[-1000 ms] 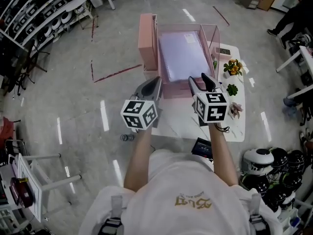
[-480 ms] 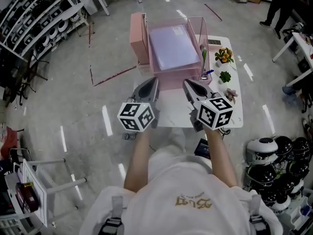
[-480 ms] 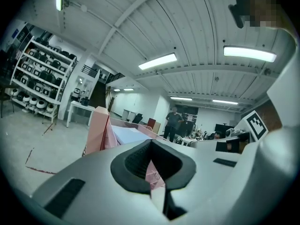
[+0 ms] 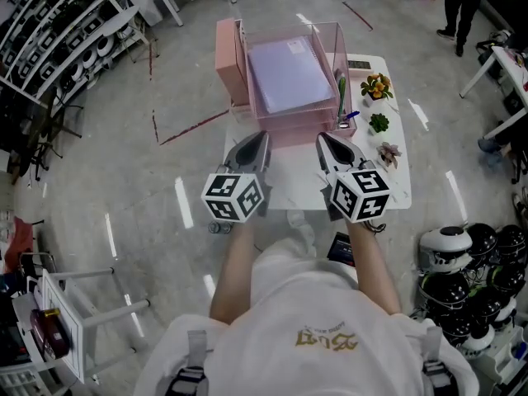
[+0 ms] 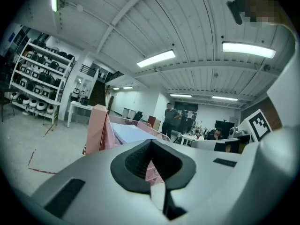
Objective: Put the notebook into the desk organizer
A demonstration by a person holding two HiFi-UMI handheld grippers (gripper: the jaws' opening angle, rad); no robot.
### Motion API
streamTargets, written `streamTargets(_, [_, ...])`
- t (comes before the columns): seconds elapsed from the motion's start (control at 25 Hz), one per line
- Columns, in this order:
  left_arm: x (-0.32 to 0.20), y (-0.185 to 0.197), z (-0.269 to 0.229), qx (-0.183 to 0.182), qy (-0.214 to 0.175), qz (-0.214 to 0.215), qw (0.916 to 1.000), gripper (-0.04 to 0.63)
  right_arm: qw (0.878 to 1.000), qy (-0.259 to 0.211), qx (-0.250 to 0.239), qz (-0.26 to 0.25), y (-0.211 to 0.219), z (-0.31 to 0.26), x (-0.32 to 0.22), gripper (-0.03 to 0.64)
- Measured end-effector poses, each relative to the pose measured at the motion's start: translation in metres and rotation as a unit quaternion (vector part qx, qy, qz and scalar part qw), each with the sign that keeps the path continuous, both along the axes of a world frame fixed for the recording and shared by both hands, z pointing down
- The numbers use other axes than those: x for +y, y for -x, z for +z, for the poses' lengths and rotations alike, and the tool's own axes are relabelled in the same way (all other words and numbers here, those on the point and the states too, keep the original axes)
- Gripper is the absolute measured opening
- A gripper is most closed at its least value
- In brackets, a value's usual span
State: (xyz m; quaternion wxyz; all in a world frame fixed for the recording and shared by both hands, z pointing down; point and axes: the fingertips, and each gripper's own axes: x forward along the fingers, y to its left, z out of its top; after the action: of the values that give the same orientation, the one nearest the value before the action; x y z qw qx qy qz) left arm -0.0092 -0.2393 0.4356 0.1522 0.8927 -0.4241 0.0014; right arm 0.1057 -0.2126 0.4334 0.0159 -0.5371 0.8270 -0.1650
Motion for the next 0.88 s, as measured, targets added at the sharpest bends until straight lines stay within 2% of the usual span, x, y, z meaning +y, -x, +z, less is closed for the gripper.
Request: streamTargets(0.88, [-0.015,0.013,0.009,0.004,0.008,-0.005,0.9999,0.017,1.000,0.005,0.020,0.012,0.004,0.007,-0.017,0.012])
